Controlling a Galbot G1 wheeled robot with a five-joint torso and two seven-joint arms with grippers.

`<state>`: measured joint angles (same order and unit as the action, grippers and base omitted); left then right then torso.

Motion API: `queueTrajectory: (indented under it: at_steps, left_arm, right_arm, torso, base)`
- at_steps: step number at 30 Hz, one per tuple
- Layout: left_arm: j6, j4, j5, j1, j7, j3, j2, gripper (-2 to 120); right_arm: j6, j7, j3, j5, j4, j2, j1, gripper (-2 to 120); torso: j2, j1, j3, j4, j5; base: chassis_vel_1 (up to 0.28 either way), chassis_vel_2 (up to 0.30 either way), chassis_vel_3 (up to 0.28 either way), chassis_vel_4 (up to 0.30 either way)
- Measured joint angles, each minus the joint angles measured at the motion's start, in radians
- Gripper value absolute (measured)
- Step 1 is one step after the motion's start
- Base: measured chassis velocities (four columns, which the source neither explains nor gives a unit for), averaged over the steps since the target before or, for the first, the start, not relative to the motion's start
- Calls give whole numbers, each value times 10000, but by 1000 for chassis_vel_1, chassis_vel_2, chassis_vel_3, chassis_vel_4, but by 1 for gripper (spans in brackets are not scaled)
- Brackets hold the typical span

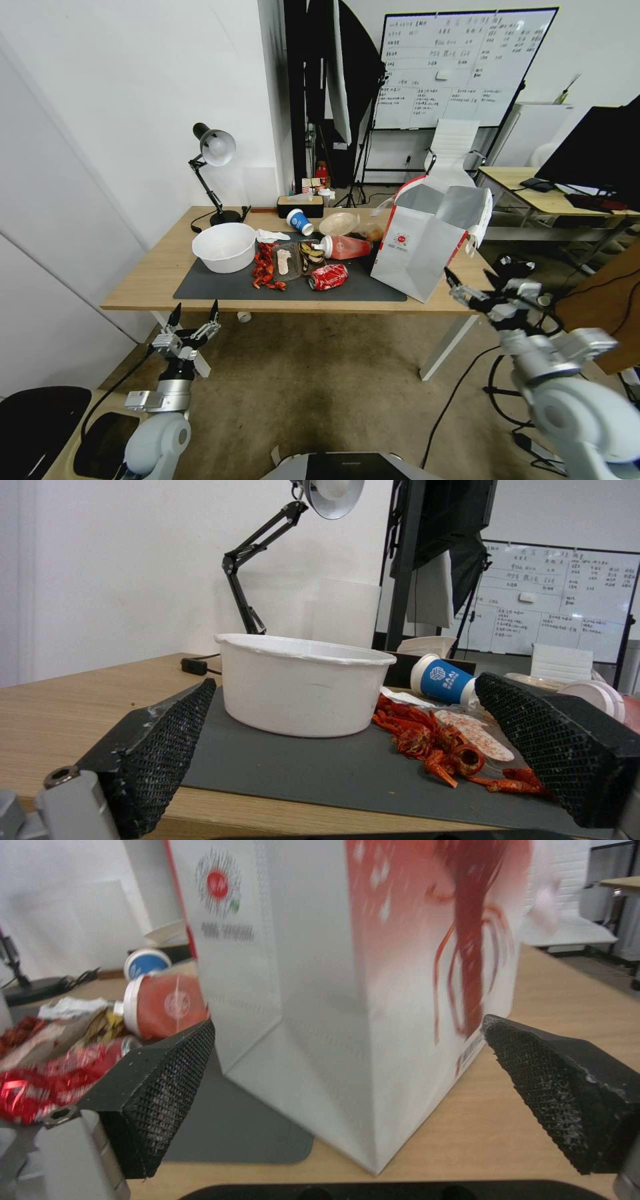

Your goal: Pick up the food delivery bag from the floor and place it on the table.

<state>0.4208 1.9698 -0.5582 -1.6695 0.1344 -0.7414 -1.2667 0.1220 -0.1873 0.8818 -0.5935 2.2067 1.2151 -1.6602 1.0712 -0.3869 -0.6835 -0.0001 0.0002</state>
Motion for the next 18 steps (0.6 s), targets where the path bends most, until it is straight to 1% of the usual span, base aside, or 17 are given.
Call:
queueTrajectory:
  at_steps: [1,2,4,5,6,8,9,10,13,18]
  left_arm:
    - [1,-12,48,-6,10,0,24,100]
    - [1,-54,167,-13,28,-3,66,100]
    - [2,-60,180,-13,32,-4,72,100]
    - [6,-122,268,-20,80,-7,123,100]
    - [6,-159,313,-28,132,-8,154,100]
    - [6,-172,323,-32,169,-8,163,100]
    - [5,-208,331,-43,406,-8,190,100]
    - [5,-208,331,-43,406,-8,190,100]
    - [-16,-237,341,-45,835,-8,220,100]
    - [-13,-242,207,-30,1018,0,253,100]
  right_arm:
    - [-272,-193,-118,165,-147,43,35,100]
    - [-781,-439,-262,504,-419,86,130,100]
    - [-842,-462,-276,539,-453,92,142,100]
    - [-1245,-606,-379,761,-688,147,207,100]
    - [-1407,-653,-424,870,-809,215,225,100]
    - [-1473,-662,-437,917,-856,239,227,100]
    - [-1723,-705,-453,1091,-1025,304,237,100]
    - [-1723,-705,-453,1091,-1025,304,237,100]
    - [-2071,-764,-453,1282,-1275,471,186,100]
    - [-2305,-820,-431,1290,-1455,664,174,100]
  torso:
    - [1,0,1,0,-3]
    - [0,1,0,1,-3]
    - [0,1,0,2,-3]
    - [0,0,0,1,-2]
    - [0,0,0,1,-1]
    - [0,0,0,0,-2]
    - [0,0,0,1,-3]
    - [0,0,0,1,-3]
    - [0,0,0,0,-2]
    - [0,1,0,0,-1]
  base:
    - [0,0,0,0]
    - [0,0,0,0]
    - [0,0,0,0]
    - [0,0,0,0]
    - [0,0,0,0]
    - [0,0,0,0]
    - [0,0,0,0]
    - [0,0,0,0]
    - [0,0,0,0]
    - [0,0,0,0]
